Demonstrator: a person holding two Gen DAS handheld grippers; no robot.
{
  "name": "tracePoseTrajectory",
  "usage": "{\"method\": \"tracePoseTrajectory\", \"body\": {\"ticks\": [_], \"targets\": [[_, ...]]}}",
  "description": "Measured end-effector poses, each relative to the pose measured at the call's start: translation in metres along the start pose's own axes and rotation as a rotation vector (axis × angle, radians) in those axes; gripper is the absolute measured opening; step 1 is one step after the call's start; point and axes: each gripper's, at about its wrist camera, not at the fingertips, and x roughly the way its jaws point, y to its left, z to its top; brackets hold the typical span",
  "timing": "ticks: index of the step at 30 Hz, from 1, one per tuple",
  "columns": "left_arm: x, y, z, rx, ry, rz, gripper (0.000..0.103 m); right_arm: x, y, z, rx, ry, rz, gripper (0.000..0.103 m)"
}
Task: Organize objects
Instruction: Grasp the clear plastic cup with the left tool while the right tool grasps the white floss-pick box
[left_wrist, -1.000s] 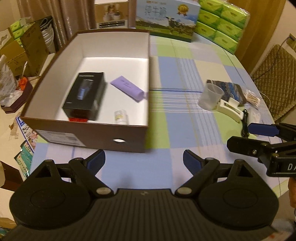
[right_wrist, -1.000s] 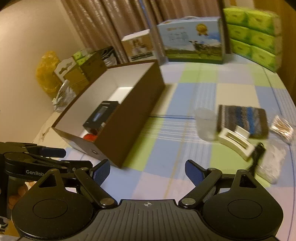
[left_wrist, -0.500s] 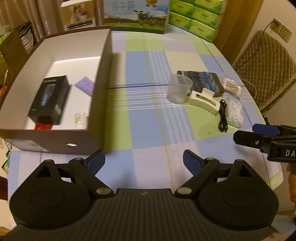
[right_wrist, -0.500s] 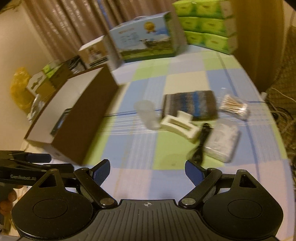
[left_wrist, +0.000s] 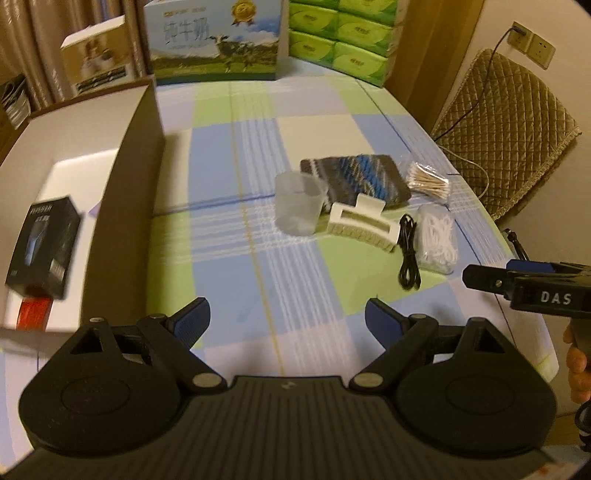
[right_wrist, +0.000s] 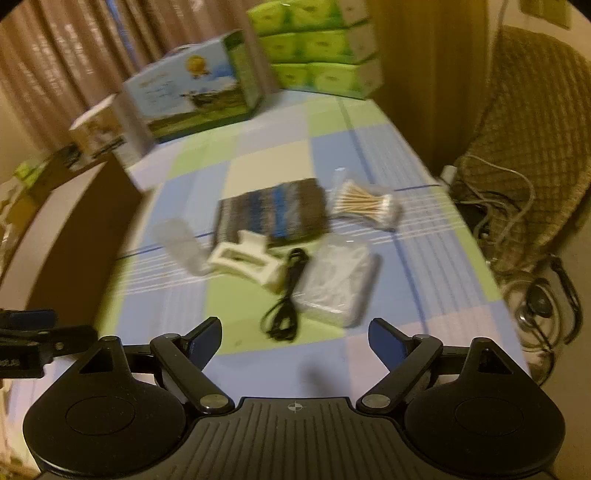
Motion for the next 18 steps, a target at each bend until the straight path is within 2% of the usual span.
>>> {"method": "tracePoseTrajectory", "body": {"ticks": [12, 18], "targets": [[0.046, -0.014, 0.028, 0.057, -0.015, 0.014, 0.088, 0.045, -0.014, 0.018, 0.038, 0.004, -0.090, 0.066], [0.069, -0.013, 0.034, 0.065, -0.003, 0.034, 0.087, 0.073, -0.017, 0.025, 0.084, 0.043, -0.115, 0.064]]}}
